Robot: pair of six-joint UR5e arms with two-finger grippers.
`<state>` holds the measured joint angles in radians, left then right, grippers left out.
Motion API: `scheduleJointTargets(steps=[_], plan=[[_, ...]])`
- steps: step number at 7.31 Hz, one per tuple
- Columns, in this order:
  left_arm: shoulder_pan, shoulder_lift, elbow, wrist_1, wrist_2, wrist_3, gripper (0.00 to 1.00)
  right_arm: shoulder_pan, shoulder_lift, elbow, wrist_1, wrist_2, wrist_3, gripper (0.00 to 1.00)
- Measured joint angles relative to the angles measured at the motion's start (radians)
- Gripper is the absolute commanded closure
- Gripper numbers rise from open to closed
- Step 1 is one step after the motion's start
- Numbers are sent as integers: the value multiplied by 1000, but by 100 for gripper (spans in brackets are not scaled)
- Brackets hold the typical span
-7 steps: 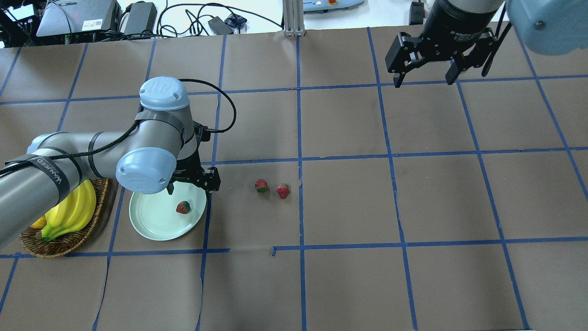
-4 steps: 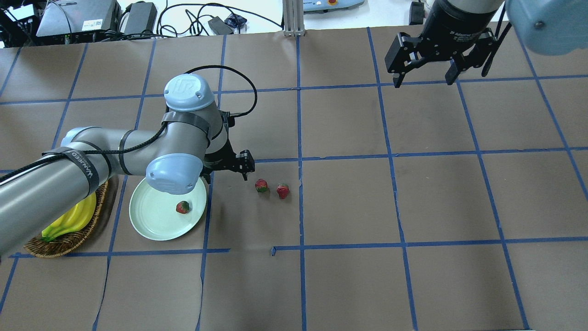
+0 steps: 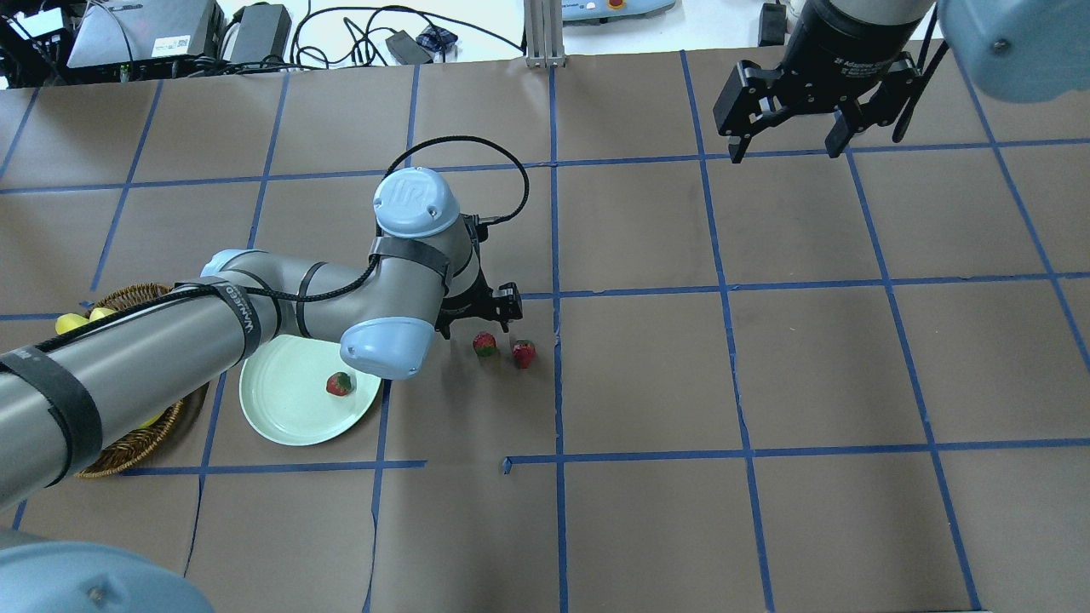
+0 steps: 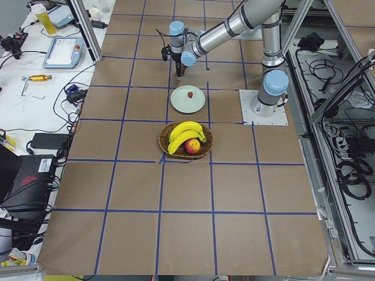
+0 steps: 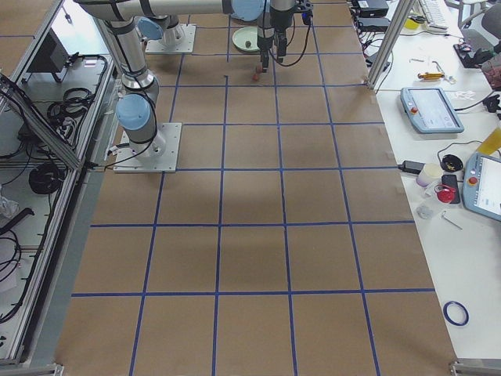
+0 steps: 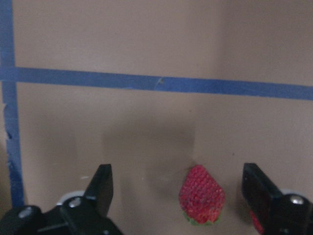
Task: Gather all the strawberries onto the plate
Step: 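Grasp a second strawberry with the left gripper and carry it over the plate, then open the left gripper to drop the strawberry onto the plate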
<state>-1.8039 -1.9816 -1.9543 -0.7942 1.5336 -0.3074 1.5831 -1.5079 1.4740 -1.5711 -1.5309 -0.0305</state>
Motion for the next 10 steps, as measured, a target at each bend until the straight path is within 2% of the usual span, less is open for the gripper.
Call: scheduleJointTargets(steps=[3,5,7,8,9,10], plan=[[-6,7,4,-78,20,12,100,0,0,-1,-1,0,0,0],[22,39,16,-170,116,97,100,0,0,-1,-1,0,0,0],[133,93,20,-314,197,252,100,0,0,-1,-1,0,0,0],[179,114,19,-359,208,313,61,0,0,-1,-1,0,0,0],[203,125,15,-380,212,352,1,0,1,-1,-1,0,0,0],[213,130,8,-389,213,370,0,0,1,-1,-1,0,0,0]])
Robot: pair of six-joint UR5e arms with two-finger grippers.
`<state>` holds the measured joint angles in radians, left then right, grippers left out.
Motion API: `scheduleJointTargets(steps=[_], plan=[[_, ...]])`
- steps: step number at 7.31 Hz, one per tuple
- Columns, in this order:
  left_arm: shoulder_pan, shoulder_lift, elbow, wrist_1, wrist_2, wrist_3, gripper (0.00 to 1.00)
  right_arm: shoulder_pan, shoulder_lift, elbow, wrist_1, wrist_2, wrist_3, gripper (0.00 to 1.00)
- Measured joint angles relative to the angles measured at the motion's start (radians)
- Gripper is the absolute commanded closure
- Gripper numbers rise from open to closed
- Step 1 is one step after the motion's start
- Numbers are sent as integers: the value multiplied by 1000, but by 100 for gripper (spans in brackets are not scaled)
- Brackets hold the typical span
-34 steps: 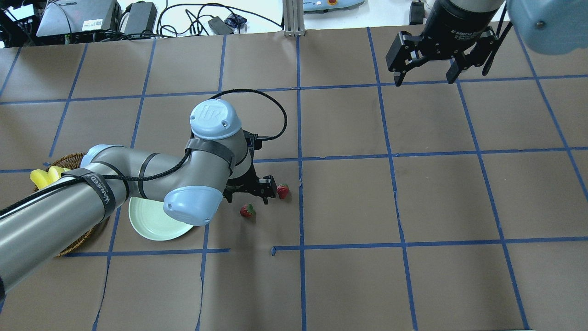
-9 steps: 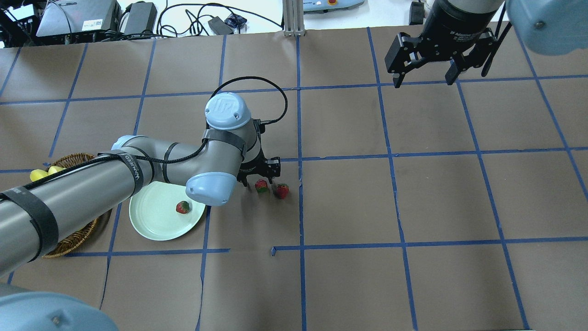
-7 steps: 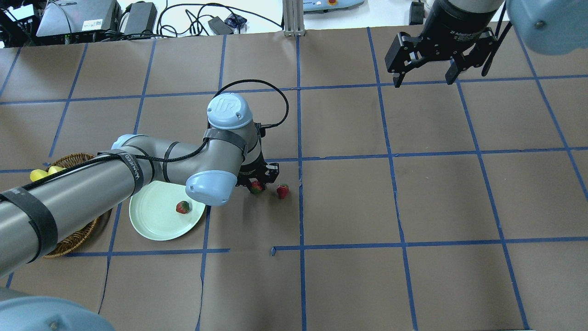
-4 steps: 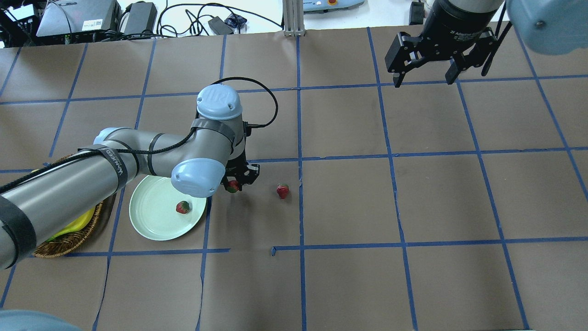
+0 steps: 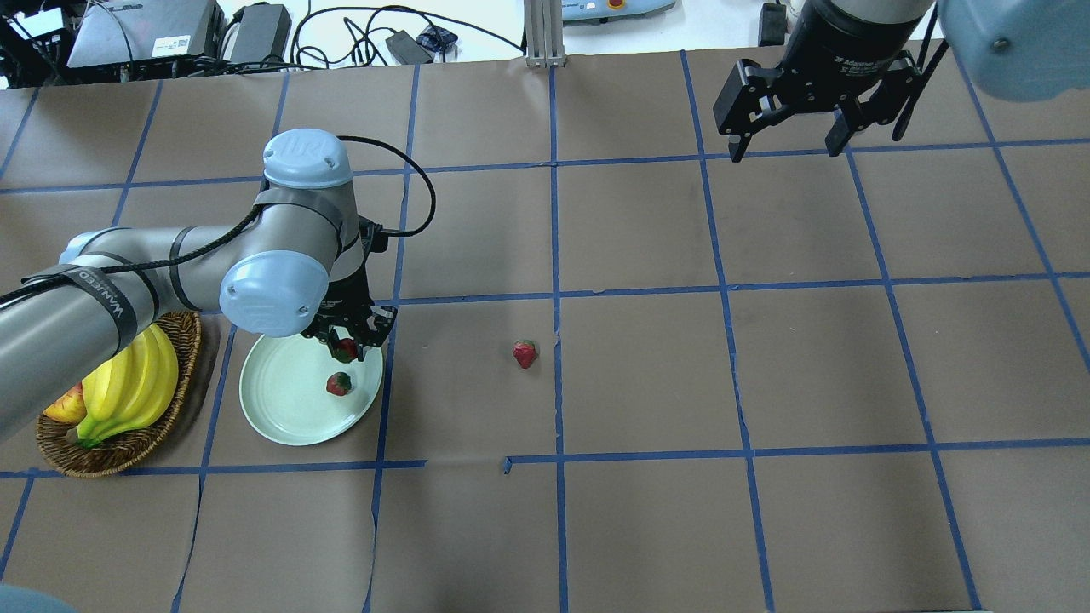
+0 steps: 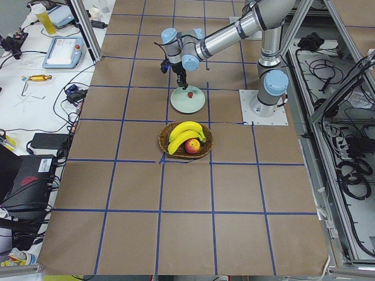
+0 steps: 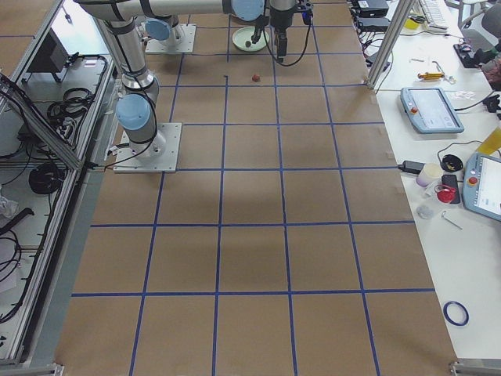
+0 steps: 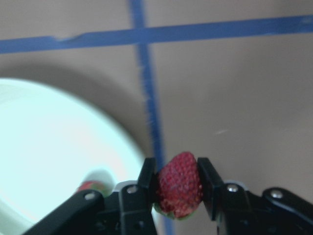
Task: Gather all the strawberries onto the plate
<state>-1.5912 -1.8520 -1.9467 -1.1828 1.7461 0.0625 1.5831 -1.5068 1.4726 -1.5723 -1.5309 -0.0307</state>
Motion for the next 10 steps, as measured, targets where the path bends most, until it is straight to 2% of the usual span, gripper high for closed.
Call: scheduleJointTargets(steps=[4,5,7,8,9,10], plan=[[-46,17,-1,9,-34,-62,0,0,3,1,0,0,-1,0],[-98,8,7,52,-71,-162,0,0,3,1,0,0,0,0],[-209,-42,19,227,-166,-358,2,0,3,2,0,0,0,0],[-256,-73,22,303,-183,-408,7,0,3,3,0,0,0,0],[-290,-100,23,359,-190,-438,16,0,2,4,0,0,0,0],[-312,-121,24,390,-193,-451,52,0,1,6,-1,0,0,0]])
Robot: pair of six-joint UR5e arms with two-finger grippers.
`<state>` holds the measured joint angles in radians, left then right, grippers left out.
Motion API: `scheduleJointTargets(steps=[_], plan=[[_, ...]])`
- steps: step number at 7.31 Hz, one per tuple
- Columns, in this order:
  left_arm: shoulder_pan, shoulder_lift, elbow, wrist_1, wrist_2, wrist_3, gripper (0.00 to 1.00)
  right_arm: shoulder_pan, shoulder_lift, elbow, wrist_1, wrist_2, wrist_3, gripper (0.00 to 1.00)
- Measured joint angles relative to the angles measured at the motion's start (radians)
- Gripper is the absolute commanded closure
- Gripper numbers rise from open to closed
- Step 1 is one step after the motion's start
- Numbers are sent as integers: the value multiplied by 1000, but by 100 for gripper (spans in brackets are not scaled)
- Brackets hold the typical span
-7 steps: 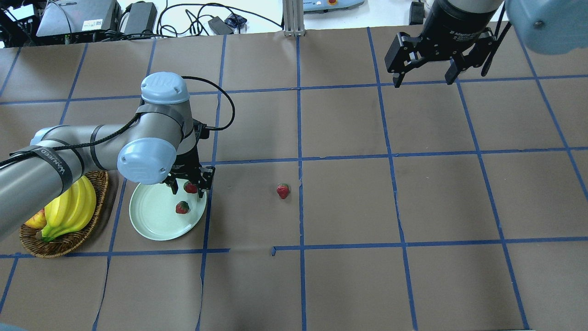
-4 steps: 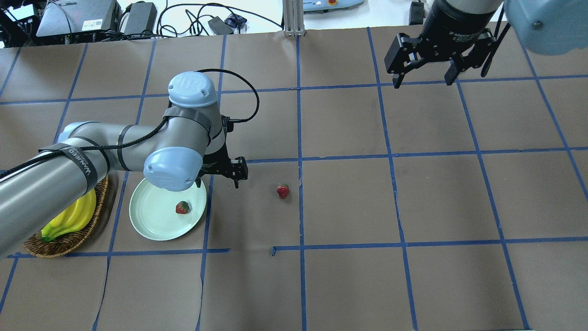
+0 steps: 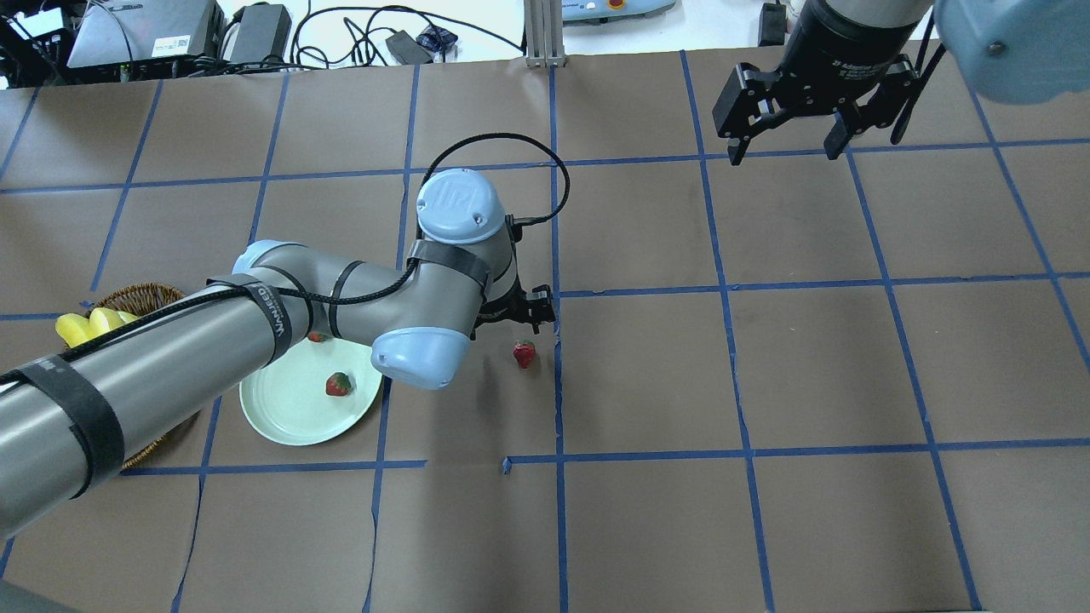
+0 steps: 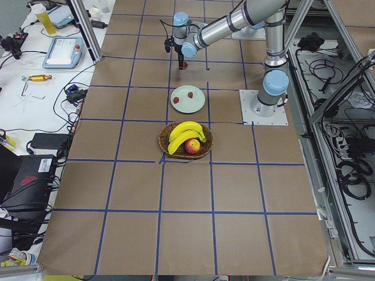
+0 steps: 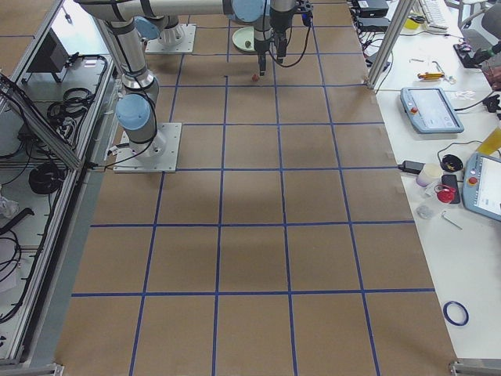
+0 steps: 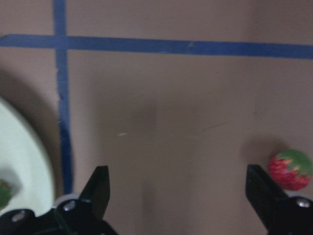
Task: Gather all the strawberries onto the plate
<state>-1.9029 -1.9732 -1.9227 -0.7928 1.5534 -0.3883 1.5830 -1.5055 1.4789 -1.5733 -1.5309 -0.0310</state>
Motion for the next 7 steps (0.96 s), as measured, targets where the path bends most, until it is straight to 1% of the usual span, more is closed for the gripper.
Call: scheduleJointTargets(steps=[1,2,5,6,7], plan=[[-15,-16,0,14,0,-5,89,0,-1,1,0,0,-1,0],[-22,-25,2,18,0,-5,100,0,-1,1,0,0,-1,0],[-25,-24,20,-3,13,21,100,0,-1,2,-1,-1,-1,0],[-14,-7,26,-46,39,52,100,0,-1,2,-1,-1,-1,0],[23,18,29,-113,83,90,100,0,-1,3,-1,-1,-1,0]])
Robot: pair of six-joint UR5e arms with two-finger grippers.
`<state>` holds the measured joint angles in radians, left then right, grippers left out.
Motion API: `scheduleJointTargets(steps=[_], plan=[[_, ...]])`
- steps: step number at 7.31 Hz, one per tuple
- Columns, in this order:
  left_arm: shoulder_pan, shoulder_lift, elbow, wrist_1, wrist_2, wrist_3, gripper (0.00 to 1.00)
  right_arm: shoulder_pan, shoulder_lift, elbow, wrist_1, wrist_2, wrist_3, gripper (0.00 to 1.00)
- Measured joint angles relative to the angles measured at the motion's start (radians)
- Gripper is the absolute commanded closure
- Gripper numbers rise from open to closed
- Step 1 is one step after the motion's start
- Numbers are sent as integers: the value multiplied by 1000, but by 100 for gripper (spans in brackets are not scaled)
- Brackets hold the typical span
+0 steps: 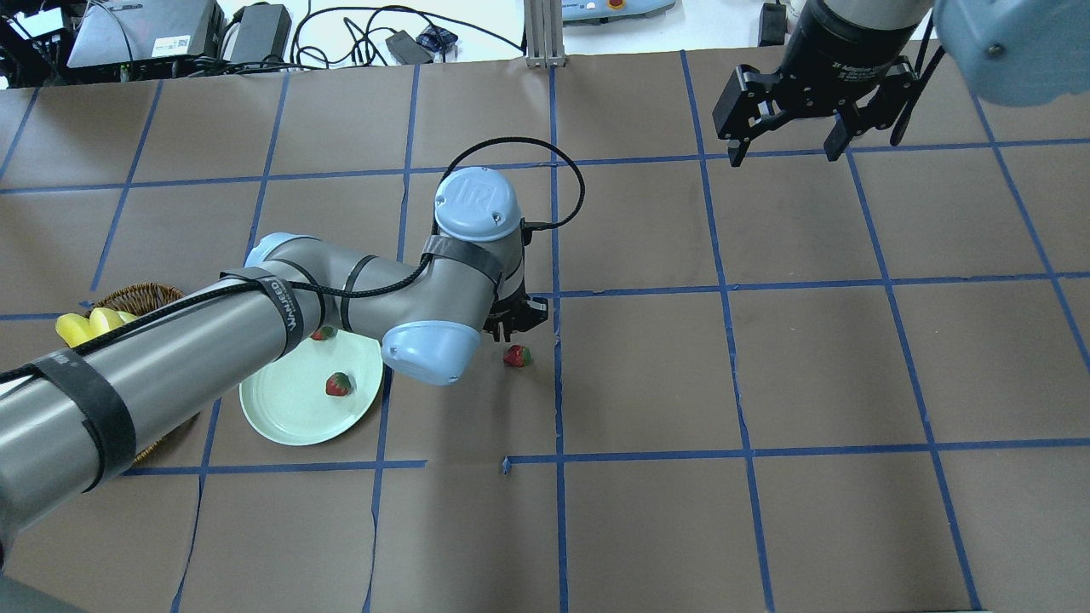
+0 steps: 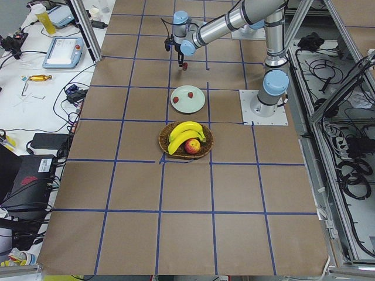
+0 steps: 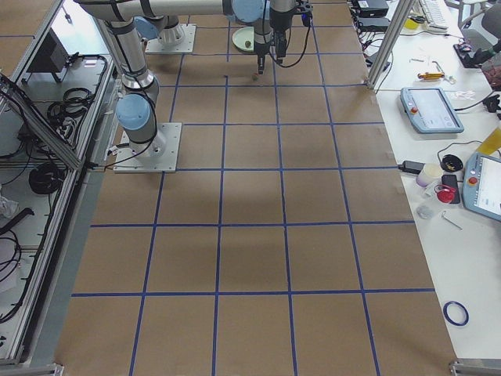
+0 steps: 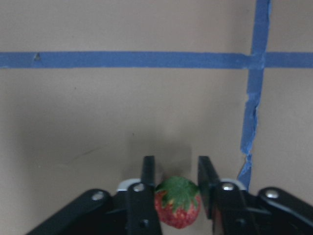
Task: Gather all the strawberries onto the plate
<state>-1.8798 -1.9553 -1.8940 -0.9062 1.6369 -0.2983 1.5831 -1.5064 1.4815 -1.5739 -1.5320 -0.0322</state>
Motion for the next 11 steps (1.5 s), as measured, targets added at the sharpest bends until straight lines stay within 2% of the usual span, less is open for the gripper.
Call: scheduleJointTargets(steps=[3,4,5,6,7,9,11], plan=[[178,81,-21,-176,75,147,100,0,0,1,0,0,0,0],[204,94,-29,-195,80,165,100,0,0,1,0,0,0,0],[203,100,-31,-198,74,162,95,0,0,0,0,0,0,0],[190,98,-31,-192,60,143,30,0,0,0,0,1,0,0],[171,89,-31,-163,25,99,7,0,0,0,0,1,0,0],[94,62,-28,-49,-94,4,5,0,-1,1,0,1,0,0],[30,32,-21,21,-144,-60,6,0,-1,2,0,1,0,0]])
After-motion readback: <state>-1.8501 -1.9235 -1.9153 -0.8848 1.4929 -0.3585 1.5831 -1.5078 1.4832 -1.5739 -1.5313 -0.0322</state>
